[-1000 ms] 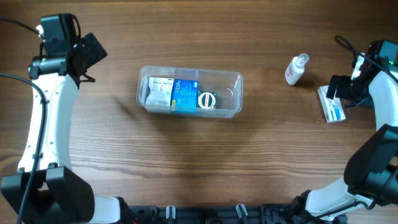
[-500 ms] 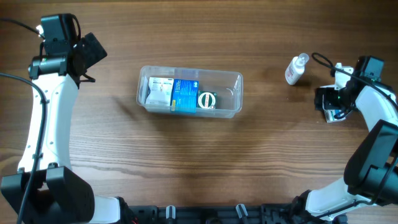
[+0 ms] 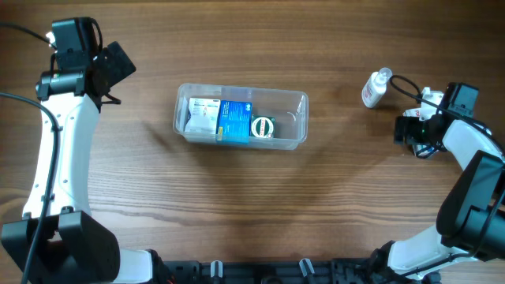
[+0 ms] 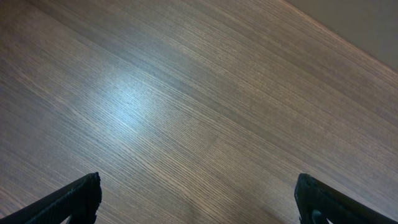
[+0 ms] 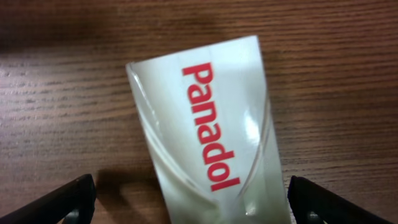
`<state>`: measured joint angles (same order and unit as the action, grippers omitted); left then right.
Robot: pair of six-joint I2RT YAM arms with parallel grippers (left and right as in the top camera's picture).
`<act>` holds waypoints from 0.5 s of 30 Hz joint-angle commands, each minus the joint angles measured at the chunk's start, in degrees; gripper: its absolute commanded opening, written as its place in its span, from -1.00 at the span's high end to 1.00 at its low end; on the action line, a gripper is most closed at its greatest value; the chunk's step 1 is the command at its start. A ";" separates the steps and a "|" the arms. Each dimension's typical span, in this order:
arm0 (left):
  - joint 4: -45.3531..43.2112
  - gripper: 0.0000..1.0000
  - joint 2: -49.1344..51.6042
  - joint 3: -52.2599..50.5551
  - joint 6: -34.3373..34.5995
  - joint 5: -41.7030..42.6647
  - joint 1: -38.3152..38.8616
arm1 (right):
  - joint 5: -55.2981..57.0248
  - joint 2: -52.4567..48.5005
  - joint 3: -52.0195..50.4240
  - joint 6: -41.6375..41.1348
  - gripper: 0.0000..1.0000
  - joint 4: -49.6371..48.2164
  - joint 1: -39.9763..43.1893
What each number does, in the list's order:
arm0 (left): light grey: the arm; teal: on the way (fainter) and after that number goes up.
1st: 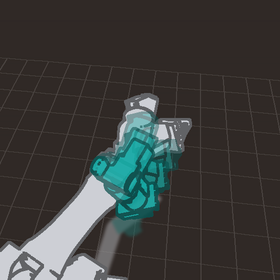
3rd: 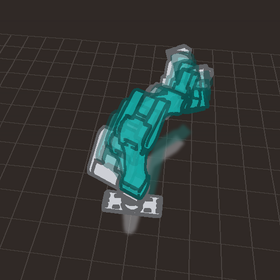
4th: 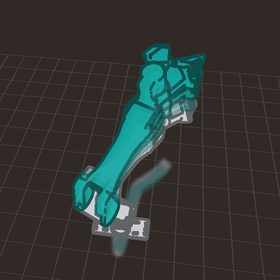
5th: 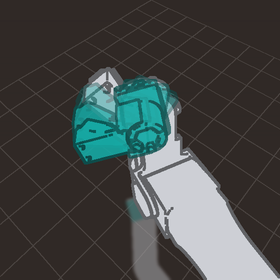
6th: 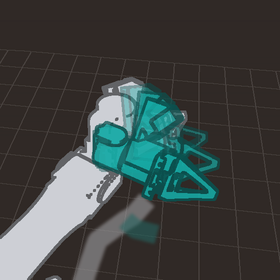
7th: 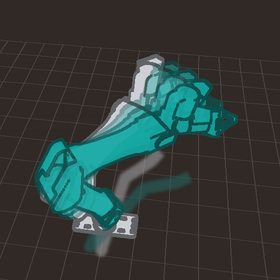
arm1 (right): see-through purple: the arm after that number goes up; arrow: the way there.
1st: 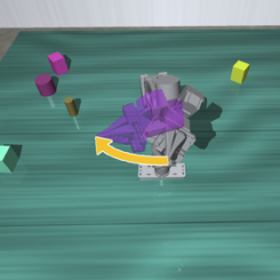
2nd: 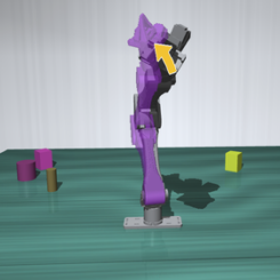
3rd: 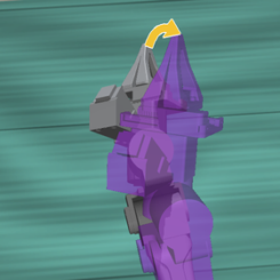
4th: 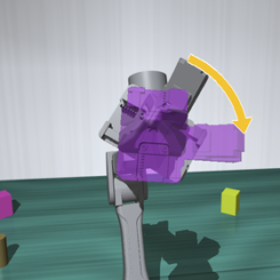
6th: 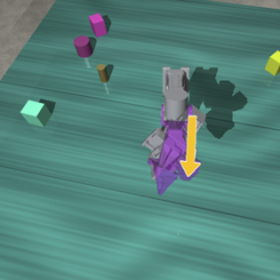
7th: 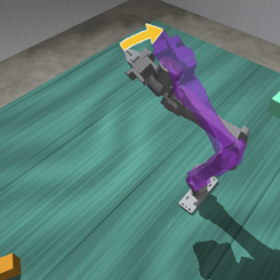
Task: Pack container
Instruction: 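Lower the right gripper and grasp the Panadol box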
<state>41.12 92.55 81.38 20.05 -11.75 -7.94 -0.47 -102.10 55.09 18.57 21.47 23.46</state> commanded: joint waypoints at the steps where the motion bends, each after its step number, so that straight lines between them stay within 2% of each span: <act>1: -0.11 -1.00 -0.61 0.39 -0.26 -0.33 -0.22 | -1.14 0.20 -0.42 -3.78 -0.83 -0.50 0.24; 3: -0.11 -1.00 -0.61 0.39 -0.26 -0.33 -0.22 | -1.11 0.20 -0.42 -4.09 -0.51 -0.50 0.24; 6: -0.11 -1.00 -0.61 0.39 -0.26 -0.33 -0.22 | -1.11 0.20 -0.42 -5.27 -0.33 -0.59 0.24; 12: -0.11 -0.99 -0.61 0.39 -0.26 -0.33 -0.22 | -1.11 0.22 -0.39 -5.46 -0.24 -0.72 0.24; 15: -0.11 -0.99 -0.61 0.39 -0.26 -0.33 -0.22 | -0.44 0.33 0.35 -9.51 -0.15 -0.72 0.24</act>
<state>41.15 92.55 81.38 20.05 -11.75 -7.94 -0.45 -102.10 55.09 13.10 20.91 23.46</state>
